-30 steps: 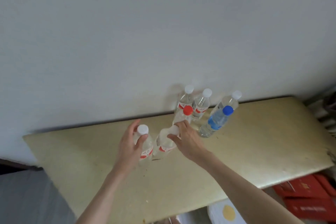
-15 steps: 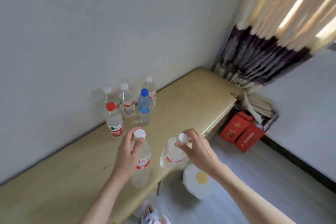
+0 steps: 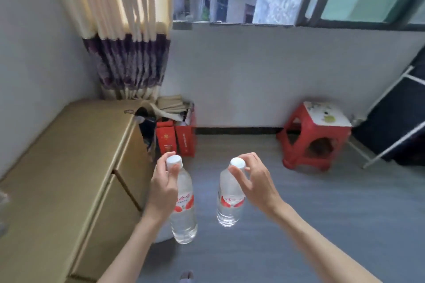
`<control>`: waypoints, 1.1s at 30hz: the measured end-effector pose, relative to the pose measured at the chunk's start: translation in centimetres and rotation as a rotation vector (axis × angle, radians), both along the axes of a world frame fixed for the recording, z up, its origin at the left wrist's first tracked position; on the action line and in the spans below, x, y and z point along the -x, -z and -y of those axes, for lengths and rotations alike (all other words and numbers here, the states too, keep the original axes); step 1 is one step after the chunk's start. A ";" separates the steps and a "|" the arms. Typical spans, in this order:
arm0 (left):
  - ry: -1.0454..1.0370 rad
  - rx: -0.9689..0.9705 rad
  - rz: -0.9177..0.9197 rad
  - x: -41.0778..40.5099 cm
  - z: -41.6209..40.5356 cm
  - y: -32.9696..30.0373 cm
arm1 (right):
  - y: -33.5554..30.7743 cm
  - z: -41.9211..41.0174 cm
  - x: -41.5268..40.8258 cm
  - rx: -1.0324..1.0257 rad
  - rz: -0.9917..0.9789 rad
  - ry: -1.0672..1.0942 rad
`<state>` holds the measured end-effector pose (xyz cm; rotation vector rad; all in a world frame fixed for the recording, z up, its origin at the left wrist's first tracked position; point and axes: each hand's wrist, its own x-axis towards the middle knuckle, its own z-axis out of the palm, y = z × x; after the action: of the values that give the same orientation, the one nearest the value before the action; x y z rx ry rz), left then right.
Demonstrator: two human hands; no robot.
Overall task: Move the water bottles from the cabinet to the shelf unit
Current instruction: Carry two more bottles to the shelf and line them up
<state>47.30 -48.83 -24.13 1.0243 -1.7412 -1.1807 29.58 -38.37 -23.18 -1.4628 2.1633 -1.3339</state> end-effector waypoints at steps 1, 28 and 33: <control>0.069 0.014 0.008 2.6 -0.6 -0.2 | 0.0 -1.6 2.1 0.016 0.021 0.073; 1.345 0.055 0.091 70.0 -24.5 -1.1 | -0.5 -35.5 48.2 0.221 0.206 1.331; 1.417 0.015 0.099 78.6 -33.8 0.1 | 0.3 -44.0 54.6 0.159 0.208 1.424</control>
<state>-31.32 -15.02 -24.18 -0.3900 -2.5785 -1.8731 -25.06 5.60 -23.44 0.5067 2.9622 -1.8118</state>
